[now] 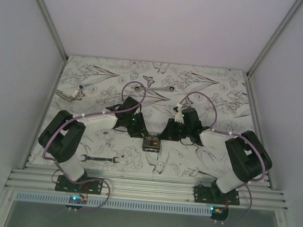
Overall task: Snap on the fuse box
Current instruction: Close the fuse box cover on the fuse box base.
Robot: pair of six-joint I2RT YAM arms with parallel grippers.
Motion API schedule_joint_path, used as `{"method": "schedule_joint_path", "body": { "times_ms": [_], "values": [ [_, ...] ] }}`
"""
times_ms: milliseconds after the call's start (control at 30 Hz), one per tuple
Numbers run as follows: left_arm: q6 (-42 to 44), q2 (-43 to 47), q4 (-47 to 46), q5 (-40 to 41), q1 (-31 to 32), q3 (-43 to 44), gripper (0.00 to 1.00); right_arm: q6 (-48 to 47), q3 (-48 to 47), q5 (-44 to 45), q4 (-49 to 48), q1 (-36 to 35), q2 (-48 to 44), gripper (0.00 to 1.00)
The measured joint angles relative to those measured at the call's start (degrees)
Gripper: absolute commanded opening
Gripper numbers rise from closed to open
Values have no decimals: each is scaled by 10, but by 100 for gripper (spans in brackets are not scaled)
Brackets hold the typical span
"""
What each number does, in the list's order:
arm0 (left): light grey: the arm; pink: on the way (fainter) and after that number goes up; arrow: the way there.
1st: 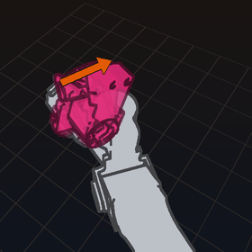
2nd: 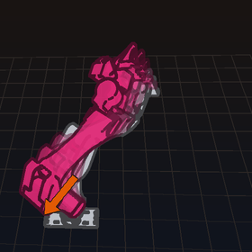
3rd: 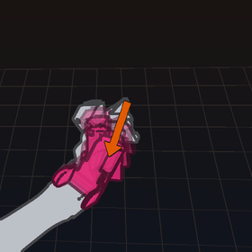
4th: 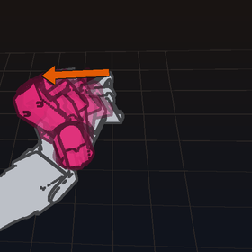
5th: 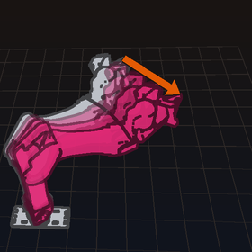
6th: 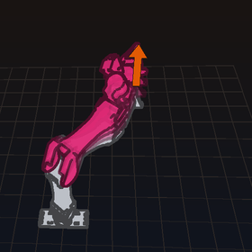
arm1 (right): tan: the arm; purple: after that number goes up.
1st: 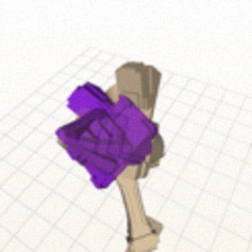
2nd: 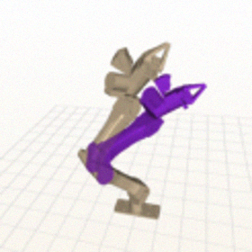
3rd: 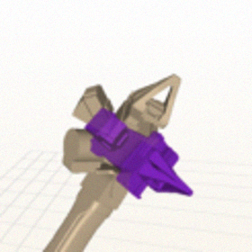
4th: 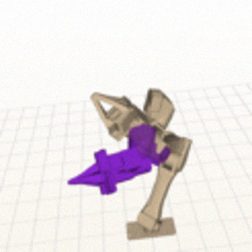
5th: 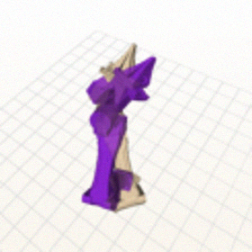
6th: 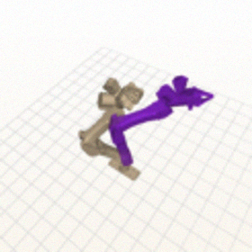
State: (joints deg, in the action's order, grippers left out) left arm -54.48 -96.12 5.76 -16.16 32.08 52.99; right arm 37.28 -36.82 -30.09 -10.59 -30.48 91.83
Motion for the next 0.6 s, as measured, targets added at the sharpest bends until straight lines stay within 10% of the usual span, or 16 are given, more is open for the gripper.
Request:
{"method": "schedule_joint_path", "body": {
  "times_ms": [400,600],
  "values": [
    [49,156,74,110,-9,-31,98,-93,-34,183,155,11,-141,84],
    [100,293,111,221,-87,-86,99,-140,-33,355,174,77,-224,99]
  ]
}}
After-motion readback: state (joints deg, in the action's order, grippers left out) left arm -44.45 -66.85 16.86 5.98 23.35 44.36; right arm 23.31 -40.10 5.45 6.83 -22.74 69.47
